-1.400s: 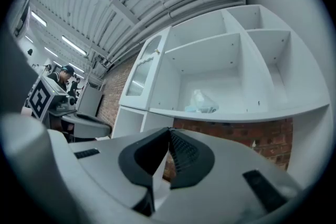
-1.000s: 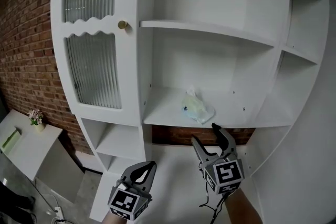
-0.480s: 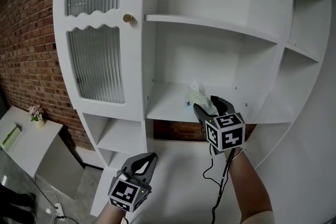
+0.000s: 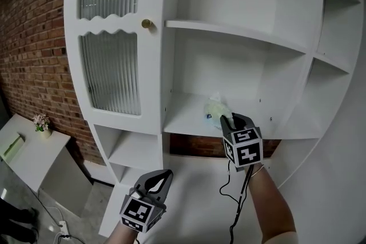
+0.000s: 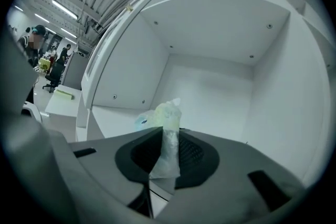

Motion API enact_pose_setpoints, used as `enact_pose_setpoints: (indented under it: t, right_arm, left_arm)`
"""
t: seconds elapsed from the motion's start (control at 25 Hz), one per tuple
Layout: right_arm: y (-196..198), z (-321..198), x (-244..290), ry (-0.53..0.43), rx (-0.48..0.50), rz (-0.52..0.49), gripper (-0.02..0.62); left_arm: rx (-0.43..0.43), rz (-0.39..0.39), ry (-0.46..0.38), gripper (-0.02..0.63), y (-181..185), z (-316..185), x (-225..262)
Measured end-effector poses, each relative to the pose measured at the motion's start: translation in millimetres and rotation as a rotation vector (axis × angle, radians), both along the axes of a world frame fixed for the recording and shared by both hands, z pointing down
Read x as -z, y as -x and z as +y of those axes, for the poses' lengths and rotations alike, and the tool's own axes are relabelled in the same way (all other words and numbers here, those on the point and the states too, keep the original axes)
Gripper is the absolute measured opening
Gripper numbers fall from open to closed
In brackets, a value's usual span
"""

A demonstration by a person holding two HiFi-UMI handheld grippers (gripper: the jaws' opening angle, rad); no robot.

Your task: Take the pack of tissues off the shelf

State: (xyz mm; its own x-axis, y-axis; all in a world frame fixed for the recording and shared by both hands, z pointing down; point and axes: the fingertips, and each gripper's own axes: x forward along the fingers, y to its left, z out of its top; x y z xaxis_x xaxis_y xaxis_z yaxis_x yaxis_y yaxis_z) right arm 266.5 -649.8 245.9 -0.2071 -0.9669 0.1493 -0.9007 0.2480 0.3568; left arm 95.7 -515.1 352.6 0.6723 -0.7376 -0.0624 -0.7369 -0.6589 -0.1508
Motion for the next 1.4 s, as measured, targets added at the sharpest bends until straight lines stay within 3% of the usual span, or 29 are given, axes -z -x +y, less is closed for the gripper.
enact_pose_setpoints:
  t: [0.36, 0.76, 1.4]
  right_arm:
    - [14.5, 41.7, 6.0, -0.152, 0.003, 0.055, 0.031]
    - [31.0, 106.3, -24.7, -0.242, 0.008, -0.018, 0.03]
    - [40.1, 148.9, -146.9, -0.09, 0.008, -0.154, 0.029]
  left_arm:
    - [0.005, 0.028, 0.015, 0.014, 6.3, 5.8, -4.2]
    - [0.008, 0.035, 0.048, 0.014, 14.2, 12.7, -17.6]
    - [0.0, 0.038, 0.107, 0.014, 22.4, 20.5, -48.2]
